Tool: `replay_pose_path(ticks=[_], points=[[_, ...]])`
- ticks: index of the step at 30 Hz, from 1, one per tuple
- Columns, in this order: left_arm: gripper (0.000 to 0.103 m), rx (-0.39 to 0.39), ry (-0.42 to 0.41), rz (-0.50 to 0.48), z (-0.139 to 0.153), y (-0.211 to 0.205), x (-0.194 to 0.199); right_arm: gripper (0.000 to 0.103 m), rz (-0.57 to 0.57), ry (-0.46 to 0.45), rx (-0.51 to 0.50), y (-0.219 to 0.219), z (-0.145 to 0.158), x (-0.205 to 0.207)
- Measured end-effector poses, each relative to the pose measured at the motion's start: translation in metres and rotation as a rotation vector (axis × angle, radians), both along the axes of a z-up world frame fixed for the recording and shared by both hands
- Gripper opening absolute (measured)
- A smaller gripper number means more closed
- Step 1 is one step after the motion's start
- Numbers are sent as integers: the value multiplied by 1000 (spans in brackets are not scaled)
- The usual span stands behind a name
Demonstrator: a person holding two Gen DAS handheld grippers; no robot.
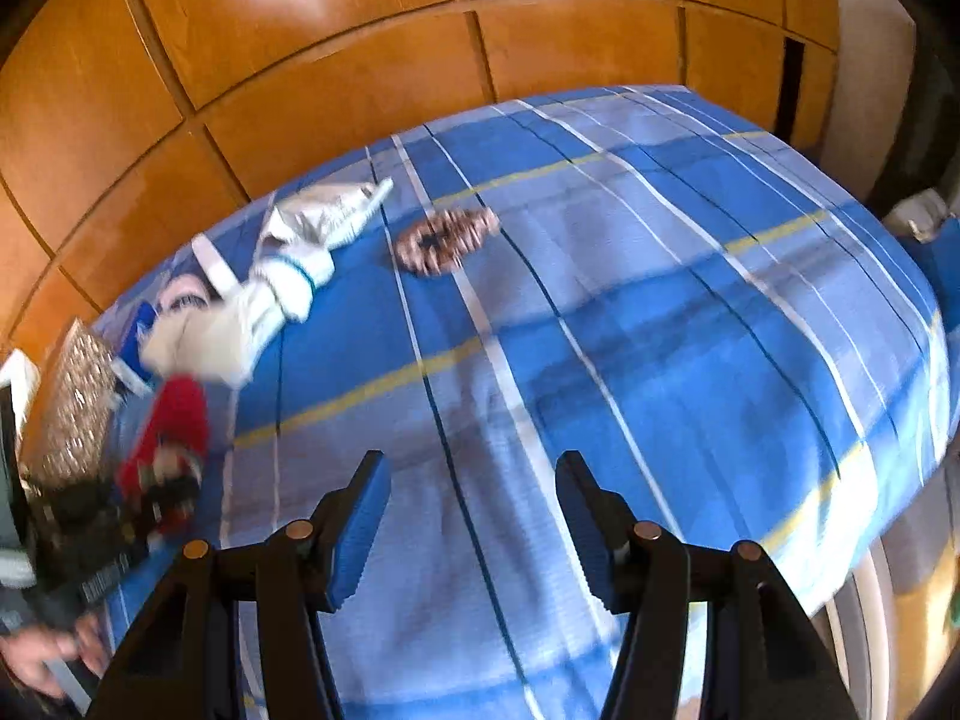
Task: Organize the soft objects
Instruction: 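Reach back to the pile and grasp the red sock with left tool, then grasp the brown scrunchie with right tool while left tool lifts the red sock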
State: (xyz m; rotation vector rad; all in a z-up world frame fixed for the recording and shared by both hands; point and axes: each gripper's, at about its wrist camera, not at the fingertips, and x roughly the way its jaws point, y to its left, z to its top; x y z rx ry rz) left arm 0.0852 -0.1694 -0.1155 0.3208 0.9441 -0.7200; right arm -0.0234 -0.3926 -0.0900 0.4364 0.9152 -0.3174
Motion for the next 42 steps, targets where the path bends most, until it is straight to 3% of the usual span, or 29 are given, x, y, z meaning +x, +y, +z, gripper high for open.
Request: replay_pose_path(ticks=[4, 8, 11, 17, 22, 23, 24, 26, 36, 42], points=[[24, -33, -1, 6, -3, 7, -2, 58, 79, -18, -58, -12, 7, 41], [26, -44, 17, 11, -7, 7, 4, 58, 58, -1, -40, -35, 1, 85], [26, -48, 13, 6, -6, 8, 4, 73, 34, 33, -8, -47, -8, 115], [27, -78, 28, 20, -9, 13, 5, 73, -14, 92, 4, -56, -25, 162], [27, -85, 26, 25, -9, 17, 2, 72, -8, 152, -73, -52, -36, 188], [27, -86, 25, 25, -9, 17, 1, 63, -5, 163, -89, -51, -38, 189], [27, -86, 25, 25, -9, 17, 1, 42, -1, 166, -114, -50, -38, 190], [27, -86, 25, 25, -9, 17, 1, 17, 20, 164, -128, -50, -35, 187], [20, -57, 37, 21, -3, 11, 2, 13, 119, 151, 49, -32, -32, 111], [19, -77, 32, -28, 26, 12, -11, 14, 201, 156, 27, -9, -31, 78]])
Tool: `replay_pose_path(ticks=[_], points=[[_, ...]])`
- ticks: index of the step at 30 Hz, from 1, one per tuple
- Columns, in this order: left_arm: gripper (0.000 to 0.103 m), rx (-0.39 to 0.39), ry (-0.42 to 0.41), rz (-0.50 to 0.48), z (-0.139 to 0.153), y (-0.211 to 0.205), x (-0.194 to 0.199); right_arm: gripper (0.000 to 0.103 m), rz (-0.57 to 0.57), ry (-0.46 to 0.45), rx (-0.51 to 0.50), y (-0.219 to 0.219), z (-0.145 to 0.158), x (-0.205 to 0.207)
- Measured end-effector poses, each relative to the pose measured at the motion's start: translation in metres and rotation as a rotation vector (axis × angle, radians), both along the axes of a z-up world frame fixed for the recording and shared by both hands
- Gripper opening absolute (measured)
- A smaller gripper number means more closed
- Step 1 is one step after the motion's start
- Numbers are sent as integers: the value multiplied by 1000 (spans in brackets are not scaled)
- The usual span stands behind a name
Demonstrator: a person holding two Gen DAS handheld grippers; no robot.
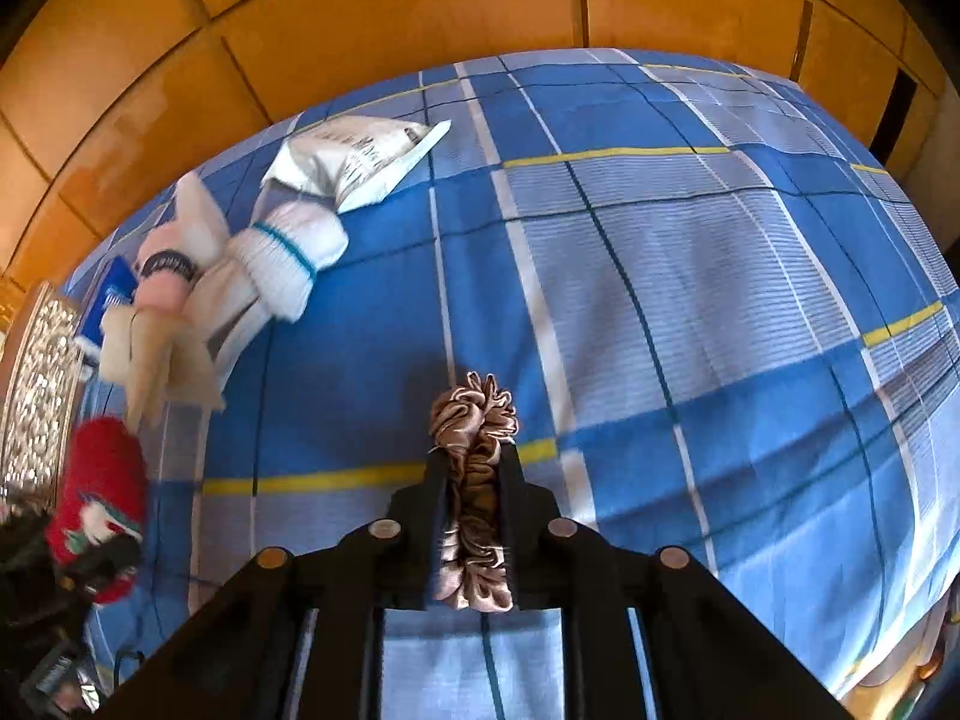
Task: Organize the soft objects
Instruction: 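Grasp the brown scrunchie with right tool while left tool lifts the red sock, then carry the red sock into the gold tray and open the left tool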
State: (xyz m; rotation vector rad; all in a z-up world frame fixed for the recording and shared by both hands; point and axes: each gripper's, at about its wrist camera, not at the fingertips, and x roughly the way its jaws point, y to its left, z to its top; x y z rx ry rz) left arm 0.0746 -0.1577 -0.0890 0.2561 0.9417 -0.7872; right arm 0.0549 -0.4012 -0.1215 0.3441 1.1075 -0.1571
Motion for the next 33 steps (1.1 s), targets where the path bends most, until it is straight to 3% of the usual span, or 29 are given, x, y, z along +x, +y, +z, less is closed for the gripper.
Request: replay_pose_path(ticks=[6, 12, 16, 21, 26, 29, 33], points=[[20, -24, -27, -5, 56, -18, 31, 16, -5, 0, -1, 3, -2, -2], [20, -11, -33, 136, 110, -13, 118, 16, -19, -25, 6, 1, -3, -4], [20, -4, -29, 325, 136, 39, 178, 16, -5, -27, 0, 2, -3, -2], [20, 11, -65, 531, 159, 142, 204, 17, 3, -37, -27, 5, -2, -6], [20, 30, -107, 691, 156, 249, 180, 17, -1, -36, -55, 9, -2, -6], [20, 17, -112, 769, 142, 311, 140, 18, 4, -35, -85, 13, -2, -5], [20, -23, -92, 843, 119, 362, 85, 18, 13, -43, -138, 20, -2, -6]])
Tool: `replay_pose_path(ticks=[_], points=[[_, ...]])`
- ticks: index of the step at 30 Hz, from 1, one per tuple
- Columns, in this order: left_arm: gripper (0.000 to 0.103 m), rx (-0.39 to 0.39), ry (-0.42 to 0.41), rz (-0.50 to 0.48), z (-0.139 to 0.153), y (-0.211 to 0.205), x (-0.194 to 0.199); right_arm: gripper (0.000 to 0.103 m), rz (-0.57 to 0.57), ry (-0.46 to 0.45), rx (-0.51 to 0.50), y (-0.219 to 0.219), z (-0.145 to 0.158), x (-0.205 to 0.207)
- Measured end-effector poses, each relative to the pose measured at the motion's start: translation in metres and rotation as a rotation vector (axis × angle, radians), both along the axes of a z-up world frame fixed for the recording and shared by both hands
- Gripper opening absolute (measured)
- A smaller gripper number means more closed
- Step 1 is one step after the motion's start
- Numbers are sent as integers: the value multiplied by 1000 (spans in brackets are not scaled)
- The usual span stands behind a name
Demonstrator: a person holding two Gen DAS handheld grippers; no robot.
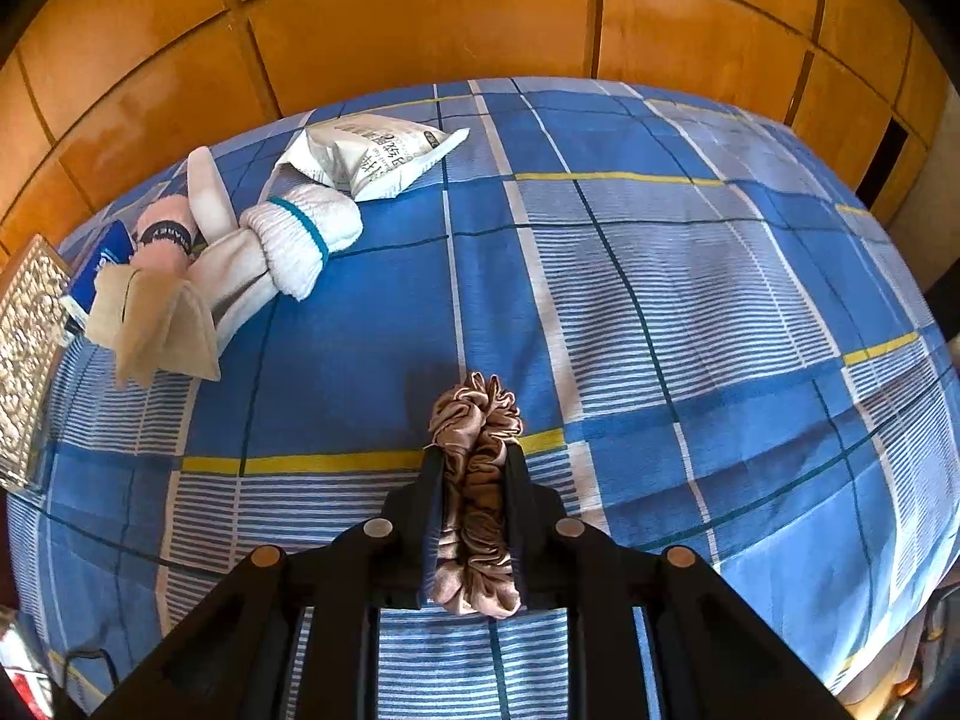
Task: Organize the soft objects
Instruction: 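Carry the red sock into the gold tray and open the left tool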
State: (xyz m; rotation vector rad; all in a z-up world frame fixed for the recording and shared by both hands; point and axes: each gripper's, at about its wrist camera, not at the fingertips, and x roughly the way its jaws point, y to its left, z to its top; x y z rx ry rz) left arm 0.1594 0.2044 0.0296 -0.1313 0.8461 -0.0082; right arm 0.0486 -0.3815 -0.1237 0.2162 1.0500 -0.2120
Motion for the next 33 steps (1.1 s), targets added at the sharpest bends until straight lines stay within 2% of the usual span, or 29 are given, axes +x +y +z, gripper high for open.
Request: replay_pose_path(ticks=[5, 9, 13, 19, 21, 24, 26, 28, 33], points=[[20, -70, 40, 95, -41, 38, -60, 19, -14, -7, -25, 3, 0, 0], [20, -130, 127, 150, -84, 57, -87, 19, -10, -6, -54, 6, 0, 0], [21, -241, 201, 195, -115, 70, -78, 18, -25, 4, -65, 8, 0, 0], [23, -244, 221, 210, -129, 72, -47, 18, -45, 20, -87, 12, 1, 2], [30, -224, 230, 213, -132, 69, -37, 18, -46, 31, -98, 14, 1, 4], [48, -215, 224, 203, -133, 68, -31, 18, -51, 42, -98, 13, 1, 5], [68, -193, 205, 211, -128, 68, -35, 17, -52, 44, -100, 13, 1, 5], [77, -173, 182, 224, -122, 67, -42, 17, -58, 43, -100, 14, 1, 5], [77, -100, 86, 206, -100, 55, -67, 14, -65, 44, -98, 13, 2, 8]])
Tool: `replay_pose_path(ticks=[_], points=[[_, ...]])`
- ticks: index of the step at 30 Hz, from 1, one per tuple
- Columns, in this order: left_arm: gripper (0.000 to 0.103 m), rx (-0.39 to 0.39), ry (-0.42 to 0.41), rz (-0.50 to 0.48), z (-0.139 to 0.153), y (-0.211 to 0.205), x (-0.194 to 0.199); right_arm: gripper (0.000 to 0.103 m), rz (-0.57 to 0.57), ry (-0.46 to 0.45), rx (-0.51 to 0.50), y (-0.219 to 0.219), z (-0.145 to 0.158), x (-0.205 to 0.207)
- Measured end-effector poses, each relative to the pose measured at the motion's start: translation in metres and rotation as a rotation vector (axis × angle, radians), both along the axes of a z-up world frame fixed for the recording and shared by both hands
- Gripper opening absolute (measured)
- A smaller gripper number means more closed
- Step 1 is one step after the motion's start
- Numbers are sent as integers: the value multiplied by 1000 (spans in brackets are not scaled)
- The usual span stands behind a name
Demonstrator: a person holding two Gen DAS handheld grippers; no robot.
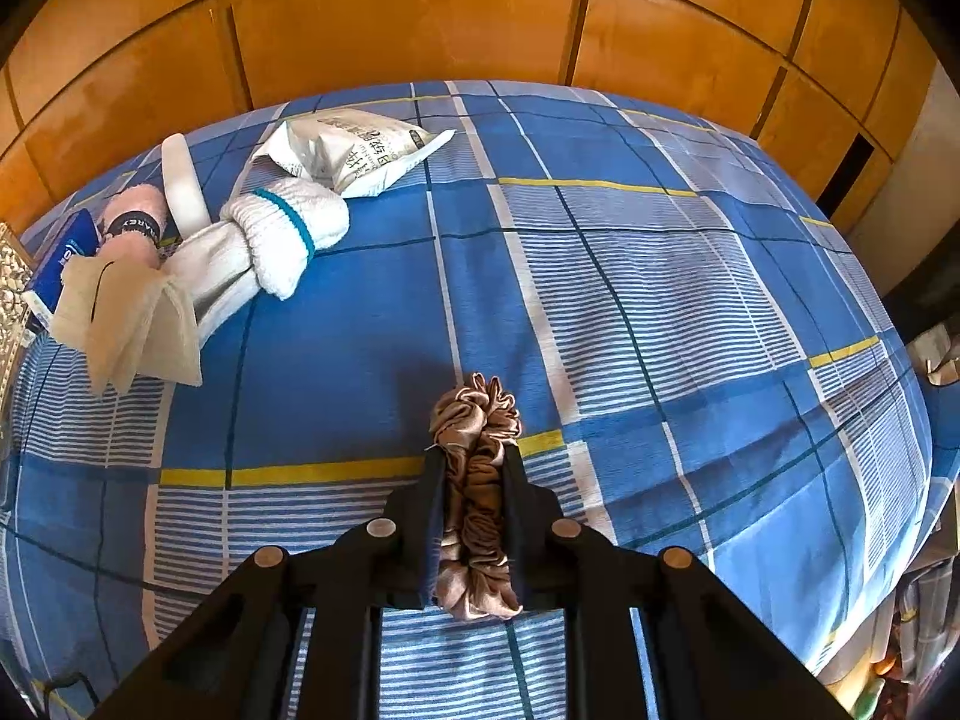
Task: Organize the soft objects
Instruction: 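Carry the red sock into the gold tray and open the left tool, then carry the brown scrunchie into the gold tray and open the right tool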
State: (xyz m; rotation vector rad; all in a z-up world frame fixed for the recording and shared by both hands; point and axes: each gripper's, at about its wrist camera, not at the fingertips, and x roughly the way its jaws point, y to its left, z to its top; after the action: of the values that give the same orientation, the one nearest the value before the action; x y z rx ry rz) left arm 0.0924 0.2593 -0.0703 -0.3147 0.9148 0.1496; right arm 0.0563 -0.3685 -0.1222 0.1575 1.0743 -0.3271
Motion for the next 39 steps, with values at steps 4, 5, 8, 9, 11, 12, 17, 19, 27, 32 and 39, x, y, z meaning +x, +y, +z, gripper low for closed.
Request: replay_pose_path(ticks=[4, 5, 8, 9, 11, 12, 17, 19, 27, 32, 39], points=[[77, 62, -56, -36, 14, -15, -24, 12, -29, -5, 49, -10, 10, 7], [77, 70, -63, -43, 16, -18, -28, 12, -25, -12, 52, -11, 15, 10], [77, 87, -78, -54, 19, -24, -38, 12, 12, -51, 38, -7, 39, 23], [77, 89, -83, -60, 20, -26, -42, 12, 29, -62, 34, -4, 47, 29], [77, 76, -90, -67, 21, -31, -48, 12, 68, -80, 12, 4, 67, 46], [77, 68, -95, -70, 22, -33, -50, 12, 86, -85, 7, 8, 74, 55], [77, 49, -113, -103, 26, -43, -61, 12, 192, -105, -32, 50, 105, 112], [77, 41, -124, -108, 29, -44, -66, 12, 245, -113, -53, 76, 115, 132], [77, 39, -138, -115, 33, -39, -73, 12, 513, -215, -20, 198, 164, 179], [77, 37, -136, -116, 33, -38, -75, 12, 668, -273, 10, 281, 188, 195], [78, 56, -134, -100, 33, -33, -81, 12, 938, -286, 172, 377, 191, 172]])
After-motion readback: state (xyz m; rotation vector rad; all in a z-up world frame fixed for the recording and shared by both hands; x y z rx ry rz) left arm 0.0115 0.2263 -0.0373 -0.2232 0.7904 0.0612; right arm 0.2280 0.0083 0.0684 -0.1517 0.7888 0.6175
